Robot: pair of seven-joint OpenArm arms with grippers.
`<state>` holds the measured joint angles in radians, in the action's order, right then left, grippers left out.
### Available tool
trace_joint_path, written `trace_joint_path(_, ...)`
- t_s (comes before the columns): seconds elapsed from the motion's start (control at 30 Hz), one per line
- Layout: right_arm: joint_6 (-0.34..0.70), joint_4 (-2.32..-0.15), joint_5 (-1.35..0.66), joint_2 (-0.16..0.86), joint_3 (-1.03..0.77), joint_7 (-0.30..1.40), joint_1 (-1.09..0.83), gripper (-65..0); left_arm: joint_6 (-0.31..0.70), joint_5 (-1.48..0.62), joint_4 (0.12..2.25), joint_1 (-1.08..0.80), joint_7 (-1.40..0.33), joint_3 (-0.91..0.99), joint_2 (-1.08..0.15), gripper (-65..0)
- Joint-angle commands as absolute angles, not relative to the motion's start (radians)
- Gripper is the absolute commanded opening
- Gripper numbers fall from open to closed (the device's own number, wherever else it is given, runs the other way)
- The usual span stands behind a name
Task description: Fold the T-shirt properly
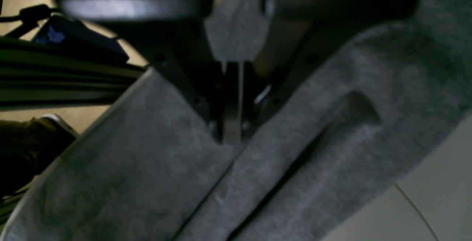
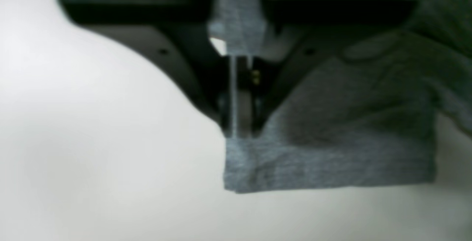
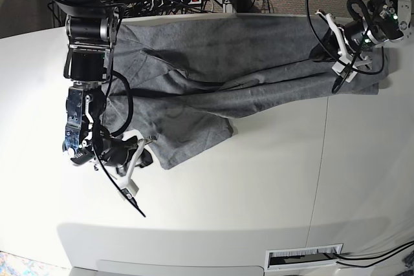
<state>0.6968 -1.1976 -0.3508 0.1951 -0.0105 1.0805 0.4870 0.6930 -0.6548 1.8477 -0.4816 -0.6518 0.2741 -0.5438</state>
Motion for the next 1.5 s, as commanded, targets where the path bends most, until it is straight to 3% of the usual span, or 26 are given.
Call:
trace_joint_path(0.0,0.698,-1.216,-0.368,0.199,-0.012,1.032,0.523,-44.8,0.698,-0.672,1.861,-0.476,-0.627,0.282,-0.56,-65.0)
trace_joint_path(0.07,0.698,-1.216,-0.347,0.199,-0.012,0.994,0.524,-38.6,0.698,-0.672,1.861,-0.471,-0.627,0.282,-0.56,-65.0)
trace_joint_path(0.47,0.698,-1.057,-0.1,0.194,0.126,0.772,0.524,-38.6,0.698,-0.672,1.861,-0.463,-0.627,0.282,-0.566,-65.0)
trace_joint_path(0.7,0.698,-1.01,-0.003,0.194,0.144,0.768,0.524,-38.6,0.698,-0.672,1.861,-0.463,-0.627,0.282,-0.566,-65.0)
trace_joint_path(1.47,0.698,-0.982,-0.083,0.195,0.142,0.847,0.543,-38.6,0.698,-0.672,1.861,-0.463,-0.627,0.282,-0.566,-65.0)
